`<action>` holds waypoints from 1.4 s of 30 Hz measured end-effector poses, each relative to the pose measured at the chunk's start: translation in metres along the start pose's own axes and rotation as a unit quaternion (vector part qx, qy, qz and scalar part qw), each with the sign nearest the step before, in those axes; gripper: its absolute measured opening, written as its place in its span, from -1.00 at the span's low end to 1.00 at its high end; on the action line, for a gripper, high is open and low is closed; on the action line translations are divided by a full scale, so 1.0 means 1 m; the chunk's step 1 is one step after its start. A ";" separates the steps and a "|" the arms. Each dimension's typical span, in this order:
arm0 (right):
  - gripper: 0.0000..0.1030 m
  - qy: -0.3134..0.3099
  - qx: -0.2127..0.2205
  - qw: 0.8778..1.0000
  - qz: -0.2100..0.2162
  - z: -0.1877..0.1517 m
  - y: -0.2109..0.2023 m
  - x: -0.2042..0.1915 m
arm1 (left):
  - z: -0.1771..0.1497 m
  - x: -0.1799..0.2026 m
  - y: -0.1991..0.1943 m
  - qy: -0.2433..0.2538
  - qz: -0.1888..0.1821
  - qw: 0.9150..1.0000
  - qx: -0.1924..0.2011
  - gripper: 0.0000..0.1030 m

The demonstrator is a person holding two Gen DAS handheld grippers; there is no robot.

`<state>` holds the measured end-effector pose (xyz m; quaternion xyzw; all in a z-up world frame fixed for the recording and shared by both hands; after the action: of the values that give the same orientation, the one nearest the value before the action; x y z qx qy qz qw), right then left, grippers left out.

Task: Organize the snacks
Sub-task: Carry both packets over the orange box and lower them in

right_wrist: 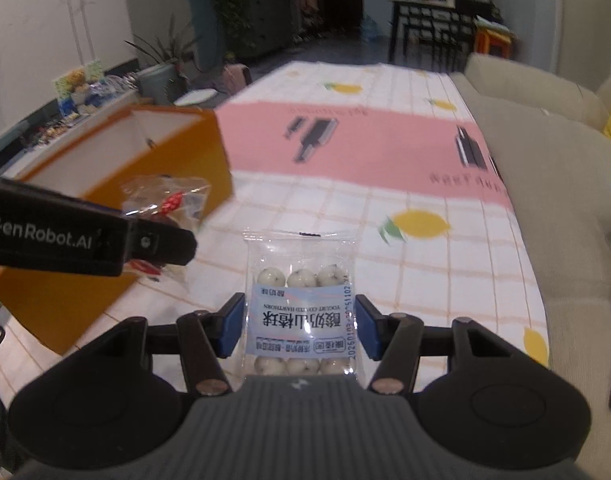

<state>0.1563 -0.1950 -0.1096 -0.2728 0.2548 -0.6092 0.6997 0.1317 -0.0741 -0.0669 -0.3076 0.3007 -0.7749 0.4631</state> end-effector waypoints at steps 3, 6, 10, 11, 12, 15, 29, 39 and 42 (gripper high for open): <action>0.07 -0.008 0.012 1.000 0.013 0.015 -0.009 -0.012 | 0.012 -0.009 -0.016 0.001 0.000 1.000 0.003 -0.17; 0.07 -0.011 0.023 0.999 0.029 0.029 -0.017 -0.023 | 0.022 -0.021 -0.031 0.003 0.002 1.000 0.008 -0.17; 0.07 -0.031 0.038 0.998 0.047 0.051 -0.024 -0.043 | 0.036 -0.044 -0.051 -0.009 0.009 1.000 0.013 -0.17; 0.07 -0.038 0.042 0.997 0.052 0.056 -0.026 -0.049 | 0.038 -0.051 -0.056 -0.011 0.014 1.000 0.016 -0.17; 0.07 -0.045 0.046 0.996 0.057 0.062 -0.027 -0.055 | 0.041 -0.056 -0.062 -0.009 0.020 1.000 0.019 -0.17; 0.07 -0.069 0.059 0.993 0.071 0.080 -0.031 -0.075 | 0.045 -0.072 -0.076 0.014 0.048 0.998 0.027 -0.17; 0.07 -0.212 0.045 0.968 0.124 0.138 0.010 -0.178 | 0.041 -0.176 -0.079 -0.033 0.073 0.997 -0.013 -0.18; 0.07 -0.312 -0.012 0.945 0.098 0.134 0.077 -0.212 | 0.032 -0.208 -0.029 -0.024 0.084 0.994 -0.068 -0.18; 0.07 -0.327 -0.027 0.940 0.090 0.130 0.094 -0.214 | 0.032 -0.212 -0.015 -0.015 0.091 0.992 -0.081 -0.18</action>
<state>0.2859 0.0365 -0.0755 -0.4517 0.0520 -0.4138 0.7887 0.2287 0.1178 -0.0774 -0.3268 0.3822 -0.6979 0.5099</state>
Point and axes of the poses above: each gripper's, at about its wrist camera, not at the fingertips, and y roughly the way its jaws point, x to its right, z to its top, the point moved 3 cm from there along y, roughly the way its jaws point, and after that the axes turned 6 degrees about -z, right-handed, at the moved point
